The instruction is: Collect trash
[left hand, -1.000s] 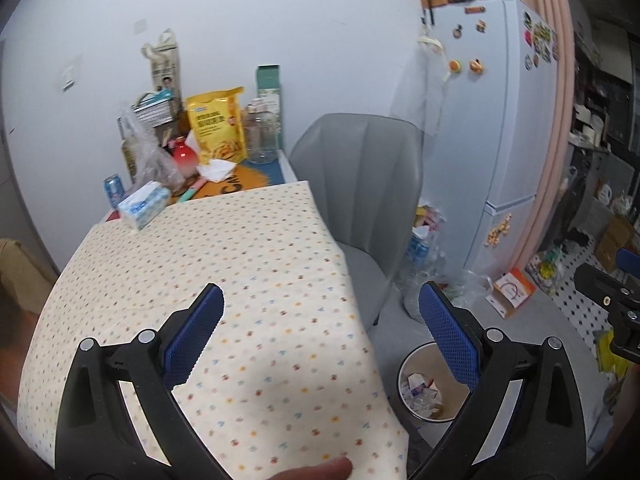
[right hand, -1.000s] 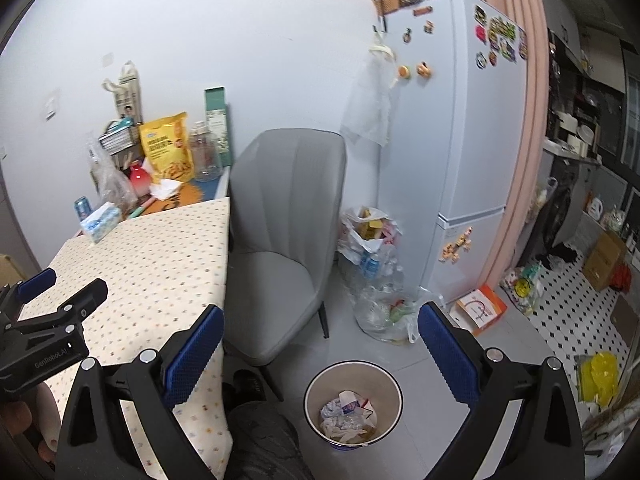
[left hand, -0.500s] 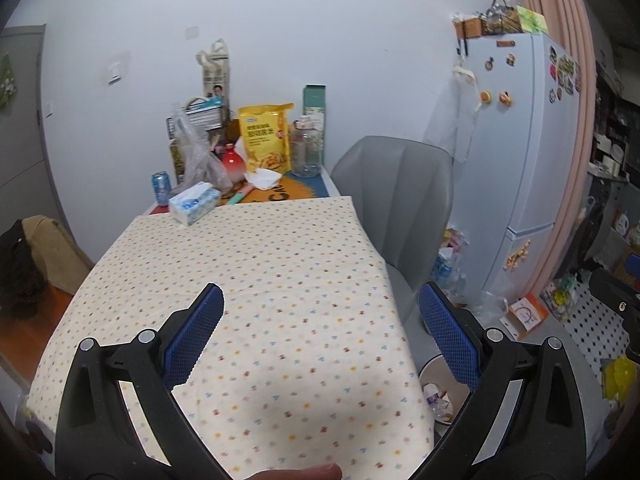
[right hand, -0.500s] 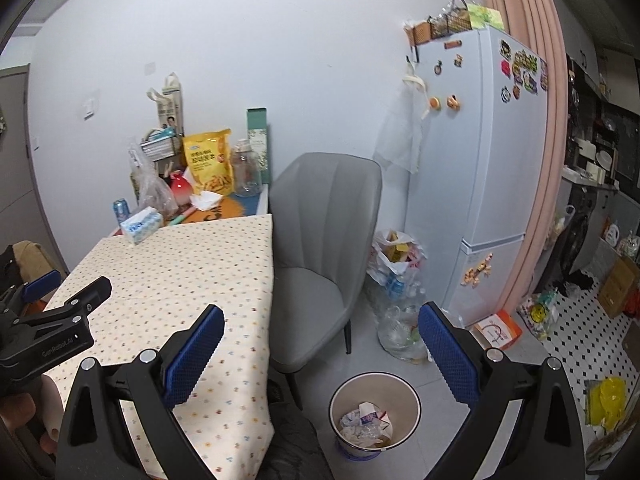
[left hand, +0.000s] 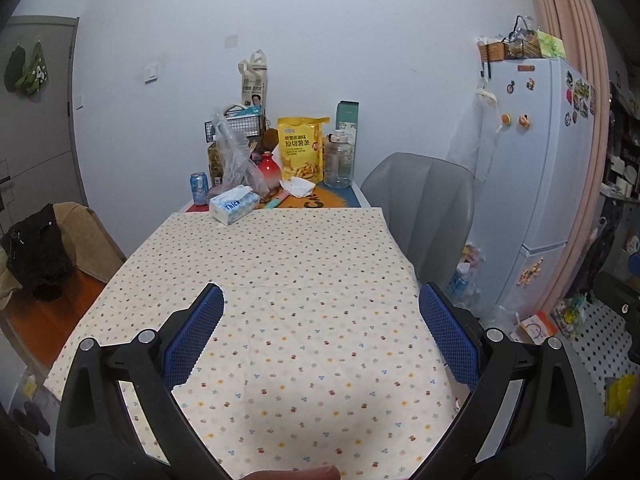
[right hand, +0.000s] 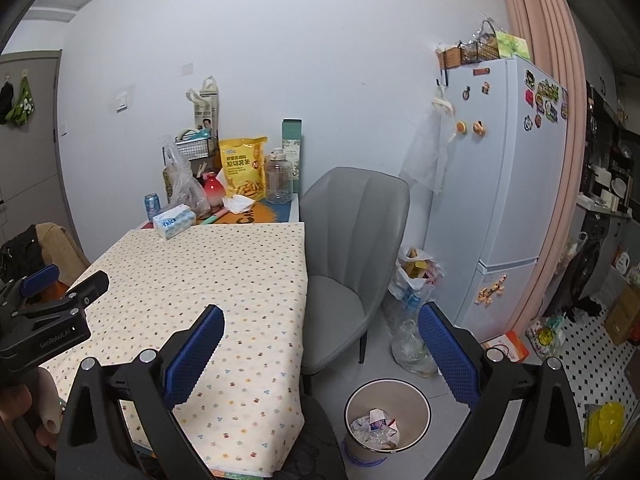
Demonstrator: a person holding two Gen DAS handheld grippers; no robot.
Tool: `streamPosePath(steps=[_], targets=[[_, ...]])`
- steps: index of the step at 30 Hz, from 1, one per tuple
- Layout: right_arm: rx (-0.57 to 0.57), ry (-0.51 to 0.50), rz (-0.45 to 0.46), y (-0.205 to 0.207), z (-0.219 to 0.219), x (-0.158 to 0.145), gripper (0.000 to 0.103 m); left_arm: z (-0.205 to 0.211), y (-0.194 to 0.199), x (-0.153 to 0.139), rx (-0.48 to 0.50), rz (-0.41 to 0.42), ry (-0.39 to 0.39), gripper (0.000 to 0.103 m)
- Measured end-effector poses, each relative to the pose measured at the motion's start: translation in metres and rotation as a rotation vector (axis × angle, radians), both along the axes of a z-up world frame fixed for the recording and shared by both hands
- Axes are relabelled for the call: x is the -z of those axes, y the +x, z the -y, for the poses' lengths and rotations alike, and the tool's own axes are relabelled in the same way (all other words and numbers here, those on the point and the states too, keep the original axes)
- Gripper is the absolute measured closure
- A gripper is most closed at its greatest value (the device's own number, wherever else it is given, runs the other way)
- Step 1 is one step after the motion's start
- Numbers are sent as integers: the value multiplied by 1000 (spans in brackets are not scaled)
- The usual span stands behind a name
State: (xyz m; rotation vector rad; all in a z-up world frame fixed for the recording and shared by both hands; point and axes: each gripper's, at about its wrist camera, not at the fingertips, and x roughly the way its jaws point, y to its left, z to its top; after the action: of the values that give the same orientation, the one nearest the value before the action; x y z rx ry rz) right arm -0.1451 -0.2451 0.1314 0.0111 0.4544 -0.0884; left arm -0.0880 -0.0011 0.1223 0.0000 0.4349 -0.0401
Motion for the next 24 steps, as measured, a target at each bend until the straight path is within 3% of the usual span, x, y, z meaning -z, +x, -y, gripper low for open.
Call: streamPosePath(steps=[24], targets=[[-8, -37, -12, 4, -20, 6, 8, -10, -9, 6, -21, 8, -14, 6]])
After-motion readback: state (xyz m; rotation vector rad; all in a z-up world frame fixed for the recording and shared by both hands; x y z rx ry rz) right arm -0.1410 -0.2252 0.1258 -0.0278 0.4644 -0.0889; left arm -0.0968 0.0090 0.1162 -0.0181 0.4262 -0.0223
